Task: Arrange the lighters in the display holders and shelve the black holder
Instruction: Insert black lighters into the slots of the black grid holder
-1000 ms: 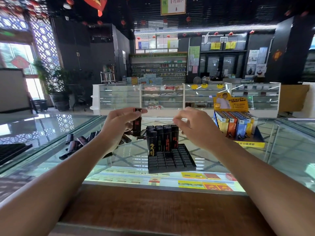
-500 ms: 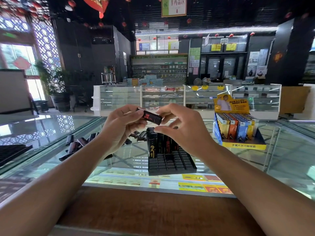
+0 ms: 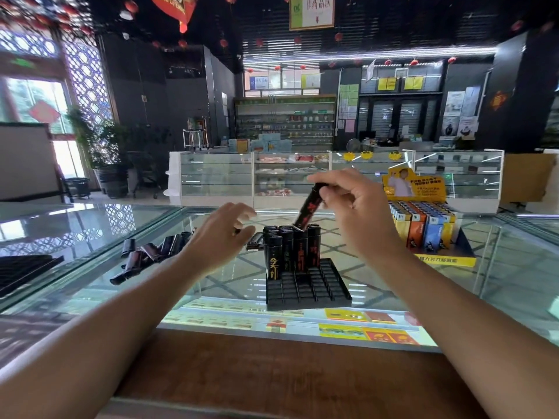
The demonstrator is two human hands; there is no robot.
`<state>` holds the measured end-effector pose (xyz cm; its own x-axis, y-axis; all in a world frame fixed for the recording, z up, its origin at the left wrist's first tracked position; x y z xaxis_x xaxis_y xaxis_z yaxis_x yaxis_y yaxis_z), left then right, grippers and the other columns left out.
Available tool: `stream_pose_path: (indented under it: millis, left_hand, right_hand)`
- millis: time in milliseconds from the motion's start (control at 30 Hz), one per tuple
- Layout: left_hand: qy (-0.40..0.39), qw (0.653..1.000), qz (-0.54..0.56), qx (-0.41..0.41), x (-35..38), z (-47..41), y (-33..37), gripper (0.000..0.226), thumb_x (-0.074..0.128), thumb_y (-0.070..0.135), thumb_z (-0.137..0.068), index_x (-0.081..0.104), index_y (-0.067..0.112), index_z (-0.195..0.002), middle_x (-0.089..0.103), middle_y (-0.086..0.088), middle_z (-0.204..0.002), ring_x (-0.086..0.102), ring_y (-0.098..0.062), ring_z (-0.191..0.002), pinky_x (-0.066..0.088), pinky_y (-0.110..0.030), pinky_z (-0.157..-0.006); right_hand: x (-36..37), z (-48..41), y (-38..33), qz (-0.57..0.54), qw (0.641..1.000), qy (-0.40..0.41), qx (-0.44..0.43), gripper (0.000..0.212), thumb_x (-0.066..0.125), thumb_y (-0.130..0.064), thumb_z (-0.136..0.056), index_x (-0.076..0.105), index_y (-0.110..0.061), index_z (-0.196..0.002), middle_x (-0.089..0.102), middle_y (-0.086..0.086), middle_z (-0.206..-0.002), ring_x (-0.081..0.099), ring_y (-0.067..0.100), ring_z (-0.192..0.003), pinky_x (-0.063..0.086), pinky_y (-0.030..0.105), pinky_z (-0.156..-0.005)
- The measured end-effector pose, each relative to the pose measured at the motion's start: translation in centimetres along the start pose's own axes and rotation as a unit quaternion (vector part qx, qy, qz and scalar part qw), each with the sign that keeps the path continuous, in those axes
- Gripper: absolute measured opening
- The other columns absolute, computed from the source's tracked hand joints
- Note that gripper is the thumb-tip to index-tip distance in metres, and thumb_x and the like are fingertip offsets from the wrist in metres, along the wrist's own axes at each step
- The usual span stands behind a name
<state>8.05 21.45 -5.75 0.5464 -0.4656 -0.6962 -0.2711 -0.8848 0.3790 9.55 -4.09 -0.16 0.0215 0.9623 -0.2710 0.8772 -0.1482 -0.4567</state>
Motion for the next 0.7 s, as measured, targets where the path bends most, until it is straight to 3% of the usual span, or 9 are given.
stream_pose_path:
  millis: [67, 133, 233, 300, 433, 567, 700]
  left_hand:
    - [-0.063, 0.992, -0.113, 0.01, 1.5, 0.2, -0.8, 0.042, 0.05, 0.03, -0.108, 0.049, 0.024, -0.15, 0.05, -0.005, -0.154, 0.046, -0.022, -0.14, 0.034, -0.049, -0.121]
    - [-0.138, 0.974, -0.181, 0.008, 2.9, 0.2, -1.3, 0.051, 0.04, 0.036, -0.111, 0.033, 0.027, -0.16, 0.03, -0.006, -0.168, 0.029, -0.027, -0.153, 0.017, -0.049, -0.128]
    - [-0.206, 0.947, -0.245, 0.004, 4.1, 0.0, -1.8, 0.054, 0.029, 0.043, -0.112, 0.022, 0.029, -0.163, 0.014, -0.009, -0.172, 0.02, -0.03, -0.158, 0.017, -0.051, -0.128]
    - [-0.224, 0.941, -0.255, 0.008, 4.8, -0.1, -2.3, 0.056, 0.021, 0.049, -0.111, 0.029, 0.026, -0.161, 0.015, -0.01, -0.172, 0.018, -0.028, -0.159, 0.019, -0.05, -0.128]
    - [-0.242, 0.922, -0.298, 0.05, 6.3, -0.5, -2.9, 0.084, -0.005, 0.063, -0.095, 0.039, 0.021, -0.154, 0.025, -0.01, -0.17, 0.022, -0.025, -0.157, 0.024, -0.048, -0.127]
    - [-0.271, 0.909, -0.304, 0.088, 6.1, -0.8, -1.4, 0.08, -0.003, 0.057, -0.096, 0.034, 0.022, -0.157, 0.035, -0.007, -0.164, 0.031, -0.021, -0.152, 0.029, -0.047, -0.125]
    - [-0.301, 0.911, -0.278, 0.044, 6.0, -1.1, -0.2, 0.066, 0.015, 0.05, -0.099, 0.052, 0.016, -0.142, 0.059, -0.006, -0.134, 0.051, -0.025, -0.131, 0.04, -0.048, -0.116]
  right_hand:
    - [-0.2, 0.1, 0.3, 0.059, 0.998, -0.02, -0.031, 0.03, 0.061, 0.002, -0.101, 0.078, -0.018, -0.116, 0.064, -0.002, -0.097, 0.061, 0.014, -0.088, 0.052, 0.037, -0.078]
    - [-0.5, -0.1, 0.7, 0.076, 0.996, -0.029, -0.034, 0.03, 0.061, 0.001, -0.101, 0.078, -0.019, -0.116, 0.062, 0.003, -0.095, 0.059, 0.018, -0.085, 0.049, 0.042, -0.077]
    - [-0.8, -0.2, 0.8, 0.085, 0.995, -0.036, -0.04, 0.029, 0.061, 0.002, -0.101, 0.078, -0.017, -0.114, 0.062, 0.002, -0.094, 0.059, 0.017, -0.086, 0.049, 0.04, -0.078]
    - [-0.5, -0.1, 0.9, 0.095, 0.993, -0.051, -0.05, 0.029, 0.062, 0.002, -0.099, 0.078, -0.018, -0.113, 0.063, 0.002, -0.093, 0.06, 0.021, -0.084, 0.049, 0.043, -0.076]
    - [0.8, 0.5, 1.4, 0.123, 0.983, -0.121, -0.067, 0.026, 0.066, 0.001, -0.097, 0.078, -0.016, -0.112, 0.065, -0.001, -0.094, 0.062, 0.02, -0.083, 0.051, 0.042, -0.076]
    - [1.8, 0.9, 1.6, 0.136, 0.969, -0.194, -0.065, 0.018, 0.078, -0.006, -0.091, 0.079, -0.02, -0.101, 0.064, -0.006, -0.096, 0.065, 0.01, -0.083, 0.057, 0.039, -0.078]
    - [1.6, 0.7, 1.8, 0.135, 0.965, -0.22, -0.037, 0.017, 0.082, -0.007, -0.088, 0.078, -0.022, -0.095, 0.065, -0.009, -0.094, 0.067, 0.008, -0.082, 0.058, 0.04, -0.079]
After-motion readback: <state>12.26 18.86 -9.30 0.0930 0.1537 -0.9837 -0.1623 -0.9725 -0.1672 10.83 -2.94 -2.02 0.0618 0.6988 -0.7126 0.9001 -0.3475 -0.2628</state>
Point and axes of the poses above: each hand's wrist, its own z-axis away from the middle knuckle, its own x-axis out of the palm, y = z × x, the point moved 6 cm from there along -z, towards the middle knuckle
